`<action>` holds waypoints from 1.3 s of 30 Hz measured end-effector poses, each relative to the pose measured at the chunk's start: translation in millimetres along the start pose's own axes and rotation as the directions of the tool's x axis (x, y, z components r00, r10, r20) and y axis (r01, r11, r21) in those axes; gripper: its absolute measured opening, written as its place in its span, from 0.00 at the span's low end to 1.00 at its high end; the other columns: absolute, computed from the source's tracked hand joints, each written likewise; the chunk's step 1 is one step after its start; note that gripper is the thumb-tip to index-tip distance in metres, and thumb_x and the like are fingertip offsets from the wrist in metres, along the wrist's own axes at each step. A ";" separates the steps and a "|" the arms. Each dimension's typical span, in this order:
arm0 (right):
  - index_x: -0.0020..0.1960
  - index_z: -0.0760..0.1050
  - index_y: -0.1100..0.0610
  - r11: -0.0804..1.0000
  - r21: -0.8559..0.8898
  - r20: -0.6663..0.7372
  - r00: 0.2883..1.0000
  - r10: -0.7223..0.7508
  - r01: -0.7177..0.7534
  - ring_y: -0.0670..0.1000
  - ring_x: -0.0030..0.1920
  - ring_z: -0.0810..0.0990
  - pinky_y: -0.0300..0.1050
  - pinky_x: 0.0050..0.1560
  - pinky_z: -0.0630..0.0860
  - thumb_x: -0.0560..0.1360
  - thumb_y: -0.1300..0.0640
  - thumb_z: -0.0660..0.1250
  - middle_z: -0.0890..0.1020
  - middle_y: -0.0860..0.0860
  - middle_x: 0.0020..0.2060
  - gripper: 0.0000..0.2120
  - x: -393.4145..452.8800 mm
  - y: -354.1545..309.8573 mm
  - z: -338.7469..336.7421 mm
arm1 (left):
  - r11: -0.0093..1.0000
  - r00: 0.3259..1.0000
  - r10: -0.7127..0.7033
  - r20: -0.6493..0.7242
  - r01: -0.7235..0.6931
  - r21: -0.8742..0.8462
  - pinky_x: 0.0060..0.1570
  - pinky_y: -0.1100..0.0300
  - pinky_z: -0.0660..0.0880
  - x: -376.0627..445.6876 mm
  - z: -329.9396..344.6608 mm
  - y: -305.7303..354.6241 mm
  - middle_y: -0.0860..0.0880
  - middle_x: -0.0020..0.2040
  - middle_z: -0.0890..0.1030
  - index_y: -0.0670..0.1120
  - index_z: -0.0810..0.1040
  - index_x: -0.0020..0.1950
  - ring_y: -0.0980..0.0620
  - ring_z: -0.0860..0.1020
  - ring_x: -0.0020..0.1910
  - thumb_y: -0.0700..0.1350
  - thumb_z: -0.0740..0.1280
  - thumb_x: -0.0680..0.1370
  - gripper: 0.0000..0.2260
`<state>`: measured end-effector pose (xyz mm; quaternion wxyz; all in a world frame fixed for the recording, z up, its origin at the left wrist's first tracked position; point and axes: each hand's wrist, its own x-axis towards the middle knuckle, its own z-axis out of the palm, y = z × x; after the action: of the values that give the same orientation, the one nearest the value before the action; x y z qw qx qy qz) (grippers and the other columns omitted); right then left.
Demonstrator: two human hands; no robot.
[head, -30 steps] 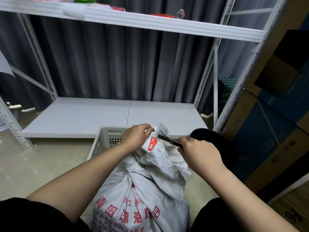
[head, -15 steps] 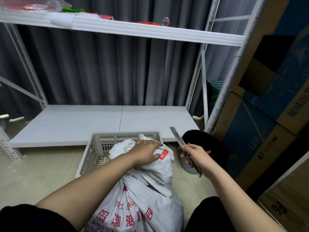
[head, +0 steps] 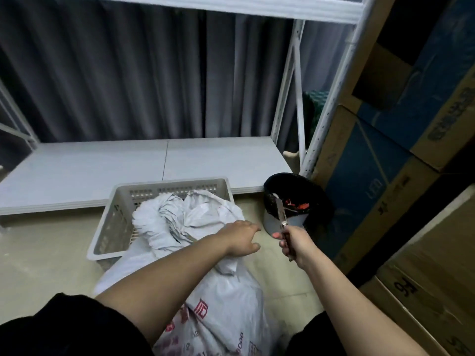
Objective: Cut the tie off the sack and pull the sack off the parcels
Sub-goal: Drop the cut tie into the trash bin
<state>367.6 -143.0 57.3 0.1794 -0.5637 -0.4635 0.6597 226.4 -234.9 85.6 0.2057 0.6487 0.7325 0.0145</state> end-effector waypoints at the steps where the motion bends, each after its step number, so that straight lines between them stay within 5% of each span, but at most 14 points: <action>1: 0.42 0.72 0.59 0.999 0.012 -0.002 0.999 0.049 -0.049 0.46 0.20 0.64 0.31 0.19 0.55 0.77 0.61 0.53 0.76 0.51 0.28 0.11 12.6 11.4 -4.8 | 1.000 1.000 -0.001 0.021 0.001 -0.003 0.69 0.53 0.63 5.2 8.0 3.3 0.44 0.74 0.65 0.47 0.61 0.76 0.46 0.62 0.73 0.51 0.61 0.79 0.26; 6: 0.59 0.69 0.63 0.979 0.071 -0.082 0.977 0.196 -0.190 0.45 0.20 0.77 0.31 0.16 0.62 0.78 0.67 0.47 0.78 0.54 0.47 0.15 67.1 65.6 -21.0 | 0.999 0.996 0.021 0.088 -0.024 0.037 0.68 0.53 0.65 35.7 41.3 17.1 0.42 0.72 0.68 0.45 0.62 0.75 0.44 0.66 0.71 0.50 0.61 0.79 0.26; 8: 0.55 0.70 0.64 0.970 0.093 -0.099 0.967 0.235 -0.226 0.46 0.20 0.79 0.31 0.15 0.63 0.80 0.68 0.47 0.76 0.54 0.52 0.13 82.5 87.0 -27.3 | 0.997 0.995 0.022 0.100 -0.029 0.073 0.67 0.52 0.67 51.4 55.8 20.6 0.42 0.71 0.69 0.45 0.62 0.75 0.43 0.67 0.70 0.51 0.61 0.79 0.26; 13: 0.45 0.72 0.62 0.941 0.144 -0.195 0.923 0.331 -0.307 0.44 0.15 0.72 0.29 0.16 0.55 0.80 0.63 0.54 0.81 0.51 0.24 0.11 121.6 137.2 -42.2 | 0.991 0.983 0.001 0.185 -0.026 0.135 0.63 0.52 0.68 86.9 98.9 23.1 0.41 0.68 0.71 0.44 0.63 0.74 0.42 0.70 0.67 0.52 0.60 0.79 0.25; 20: 0.32 0.67 0.58 0.887 0.258 -0.186 0.881 0.434 -0.382 0.47 0.21 0.61 0.32 0.17 0.57 0.78 0.62 0.55 0.66 0.53 0.26 0.16 173.6 194.3 -47.7 | 0.985 0.958 -0.052 0.281 0.002 0.174 0.58 0.52 0.69 120.5 157.7 12.0 0.41 0.62 0.75 0.43 0.68 0.68 0.42 0.74 0.60 0.52 0.59 0.79 0.22; 25: 0.33 0.69 0.57 0.901 0.251 -0.244 0.878 0.412 -0.354 0.49 0.25 0.61 0.37 0.20 0.57 0.76 0.65 0.55 0.65 0.53 0.27 0.14 196.2 221.4 -48.2 | 0.988 0.952 -0.058 0.299 0.011 0.154 0.59 0.52 0.68 127.2 183.1 3.0 0.41 0.62 0.75 0.42 0.68 0.68 0.41 0.74 0.60 0.52 0.59 0.79 0.21; 29: 0.39 0.74 0.60 0.864 0.307 -0.218 0.854 0.473 -0.400 0.47 0.17 0.62 0.33 0.17 0.57 0.78 0.66 0.56 0.67 0.52 0.22 0.12 196.8 233.5 -46.8 | 0.993 0.943 -0.059 0.328 0.023 0.112 0.61 0.51 0.68 128.1 193.2 -2.1 0.42 0.63 0.74 0.43 0.67 0.69 0.42 0.72 0.62 0.52 0.59 0.79 0.21; 32: 0.45 0.77 0.66 0.836 0.357 -0.223 0.832 0.509 -0.416 0.52 0.23 0.66 0.36 0.21 0.61 0.78 0.68 0.55 0.70 0.56 0.28 0.11 196.3 244.1 -40.9 | 0.996 0.946 -0.049 0.321 0.020 0.092 0.61 0.51 0.69 126.8 195.9 -5.2 0.42 0.63 0.74 0.43 0.67 0.69 0.42 0.72 0.62 0.51 0.59 0.79 0.21; 36: 0.37 0.69 0.70 0.786 0.358 -0.210 0.776 0.594 -0.505 0.55 0.30 0.68 0.42 0.29 0.68 0.78 0.67 0.53 0.73 0.54 0.16 0.13 195.7 250.1 -40.8 | 0.995 0.946 -0.051 0.321 0.021 0.095 0.61 0.52 0.68 124.7 197.0 -9.4 0.43 0.64 0.74 0.43 0.67 0.69 0.43 0.72 0.62 0.51 0.58 0.79 0.21; 39: 0.32 0.63 0.61 0.823 0.308 -0.228 0.803 0.551 -0.477 0.50 0.27 0.69 0.33 0.21 0.68 0.79 0.70 0.52 0.71 0.51 0.15 0.17 189.5 247.3 -48.6 | 0.994 0.946 -0.052 0.319 0.017 0.110 0.62 0.52 0.67 122.9 198.7 -10.7 0.42 0.65 0.73 0.43 0.67 0.69 0.42 0.72 0.63 0.51 0.58 0.79 0.21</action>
<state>425.6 -104.4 -250.2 0.1278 -0.7387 -0.1765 0.6378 270.8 -167.9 -134.0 0.2880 0.6394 0.7002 -0.1340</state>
